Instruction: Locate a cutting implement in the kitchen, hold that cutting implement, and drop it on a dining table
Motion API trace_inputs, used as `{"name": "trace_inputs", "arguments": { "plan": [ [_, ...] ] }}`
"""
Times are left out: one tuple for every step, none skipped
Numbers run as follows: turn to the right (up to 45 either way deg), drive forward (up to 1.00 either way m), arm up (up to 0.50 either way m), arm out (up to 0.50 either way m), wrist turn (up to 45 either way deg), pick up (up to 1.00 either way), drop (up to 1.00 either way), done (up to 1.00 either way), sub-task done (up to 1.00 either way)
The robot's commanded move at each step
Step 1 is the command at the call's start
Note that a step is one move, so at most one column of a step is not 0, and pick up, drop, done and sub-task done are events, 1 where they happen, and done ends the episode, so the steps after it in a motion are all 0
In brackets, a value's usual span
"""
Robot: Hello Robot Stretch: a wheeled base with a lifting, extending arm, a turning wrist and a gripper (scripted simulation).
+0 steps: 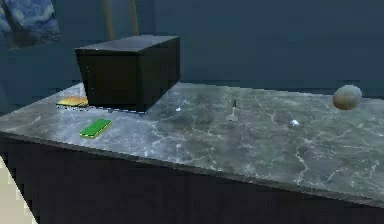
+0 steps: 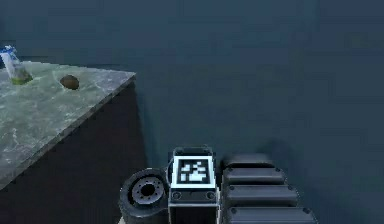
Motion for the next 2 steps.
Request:
{"name": "trace_inputs", "arguments": {
  "plan": [
    [15.0,0.00,0.00,0.00,0.0,0.00,0.00,0.00,0.00],
    [0.0,0.05,0.00,0.00,0.0,0.00,0.00,0.00,0.00]
  ]
}}
